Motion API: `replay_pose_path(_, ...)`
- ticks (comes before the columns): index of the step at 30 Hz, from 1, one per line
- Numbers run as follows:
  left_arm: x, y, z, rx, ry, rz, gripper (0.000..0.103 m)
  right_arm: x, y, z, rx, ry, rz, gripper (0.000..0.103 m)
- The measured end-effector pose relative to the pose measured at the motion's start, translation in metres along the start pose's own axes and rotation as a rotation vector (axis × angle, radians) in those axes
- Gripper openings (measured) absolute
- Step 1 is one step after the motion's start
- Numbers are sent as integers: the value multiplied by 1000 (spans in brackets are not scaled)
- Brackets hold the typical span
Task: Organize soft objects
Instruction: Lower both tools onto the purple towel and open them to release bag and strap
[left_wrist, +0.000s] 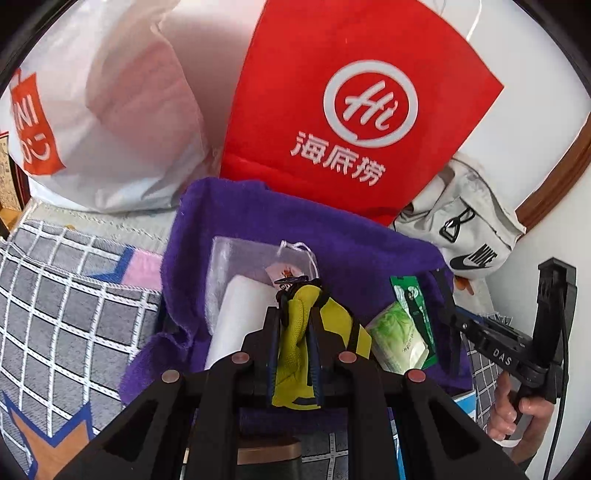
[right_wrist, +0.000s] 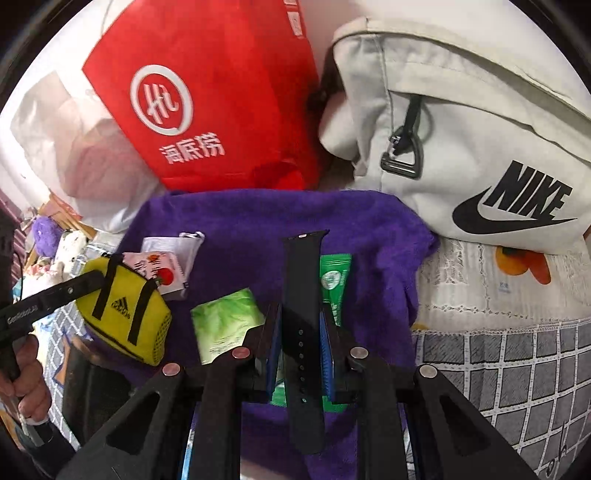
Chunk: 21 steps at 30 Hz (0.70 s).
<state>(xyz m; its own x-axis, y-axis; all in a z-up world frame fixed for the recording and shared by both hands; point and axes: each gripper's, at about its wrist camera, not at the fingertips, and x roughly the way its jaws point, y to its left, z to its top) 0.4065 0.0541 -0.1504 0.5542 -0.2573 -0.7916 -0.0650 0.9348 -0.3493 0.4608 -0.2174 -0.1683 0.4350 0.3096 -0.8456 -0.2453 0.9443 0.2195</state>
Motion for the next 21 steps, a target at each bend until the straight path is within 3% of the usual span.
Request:
replay_pose_path(12,13,1,-7,7,53,10,16,21,-6,-2,33,60,-19,20)
replay_pose_path(15,11,1,-6,13,68,15,20,13,-3,-3,37,55,-3,35)
replay_pose_path(17,10,0,-4,19,84,21,31,2,-1,-6,37,29,9,44)
replay_pose_path(21,-7,-1,1,31,60,64,33,-20,4,-10,44,-12,11,47)
